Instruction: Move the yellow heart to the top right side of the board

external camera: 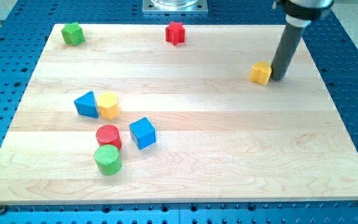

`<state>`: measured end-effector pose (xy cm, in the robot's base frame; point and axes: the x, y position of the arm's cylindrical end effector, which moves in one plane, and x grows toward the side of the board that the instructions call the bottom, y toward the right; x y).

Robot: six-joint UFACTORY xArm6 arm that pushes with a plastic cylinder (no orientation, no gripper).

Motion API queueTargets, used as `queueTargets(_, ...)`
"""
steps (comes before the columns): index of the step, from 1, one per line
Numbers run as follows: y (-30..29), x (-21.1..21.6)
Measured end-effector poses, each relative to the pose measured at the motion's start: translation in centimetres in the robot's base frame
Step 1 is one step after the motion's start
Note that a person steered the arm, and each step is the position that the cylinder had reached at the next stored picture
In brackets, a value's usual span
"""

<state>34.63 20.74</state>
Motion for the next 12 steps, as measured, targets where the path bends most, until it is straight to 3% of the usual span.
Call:
queueTargets(1,0.5,-3.0)
queueTargets(2,4.8,0.7)
queueTargets(3,1.9,4.7)
queueTargets(5,-0.9,0.2)
queueTargets(6,-0.8,4.3)
queueTargets(7,-4.4,3.8)
queueTargets(9,-5.4,-3.0)
queueTargets(10,-7.3,0.3)
queueTargets(11,-9.5,-2.4)
queueTargets(12,-6.3,-6.5)
